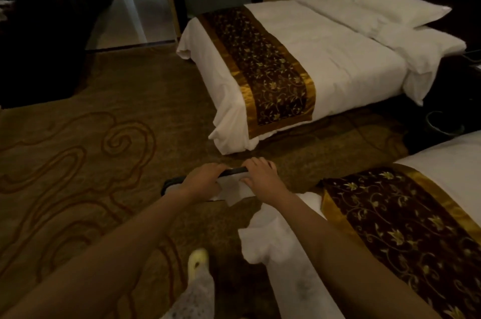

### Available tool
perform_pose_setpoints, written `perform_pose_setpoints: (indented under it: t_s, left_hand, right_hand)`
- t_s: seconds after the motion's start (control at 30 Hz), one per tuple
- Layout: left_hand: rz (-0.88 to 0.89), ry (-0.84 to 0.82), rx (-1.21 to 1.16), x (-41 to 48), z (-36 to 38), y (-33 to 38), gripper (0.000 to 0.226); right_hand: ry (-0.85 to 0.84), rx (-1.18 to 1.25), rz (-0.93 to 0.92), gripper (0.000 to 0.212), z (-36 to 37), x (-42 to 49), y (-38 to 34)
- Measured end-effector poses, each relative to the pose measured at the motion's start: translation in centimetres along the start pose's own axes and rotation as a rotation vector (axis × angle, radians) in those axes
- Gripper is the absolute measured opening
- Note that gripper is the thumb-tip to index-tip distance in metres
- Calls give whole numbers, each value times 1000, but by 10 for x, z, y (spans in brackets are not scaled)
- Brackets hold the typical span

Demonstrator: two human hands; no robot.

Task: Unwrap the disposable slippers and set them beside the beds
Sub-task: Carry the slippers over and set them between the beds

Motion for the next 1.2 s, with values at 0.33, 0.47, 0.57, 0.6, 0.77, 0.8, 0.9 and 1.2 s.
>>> perform_pose_setpoints:
  t_s: [0.33,0.47,0.57,0.6,0.77,0.8,0.9,1.2]
  left_hand:
    - [163,-154,10,206,-39,-28,45]
    - [223,-297,60,274,-49,-33,40]
    - [320,-438,79,324,-46,-25,43]
    - [361,-476,104,338,-44,-19,42]
    - [484,-552,138,407,-28,23,33]
    - [493,-558,152,419,-25,30,32]
    - [484,-563,154,458,-16,42,30]
    - [509,-603,160,544,-11,49,34]
  right_hand:
    - [-51,14,276,28,5,163,86]
    - [-64,-25,356,29,6,208,109]
    - [-105,-80,392,29,4,227,131]
    - [-116,-108,401,28,3,230,139]
    - [-119,-202,461,31,-14,250,197]
    - [-131,-213,464,32,-15,255,208]
    - [-117,-270,440,33,-16,276,243]
    - [-110,-296,431,27,-20,336,297]
Point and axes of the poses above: each hand's wrist, its own x-axis towards the middle knuckle, its own z-axis out of the palm, y = z × x, the point moved 1 cm from there along x, towards the middle knuckle, and after that the axes turned 2 degrees about -x, right-handed, at the moved point
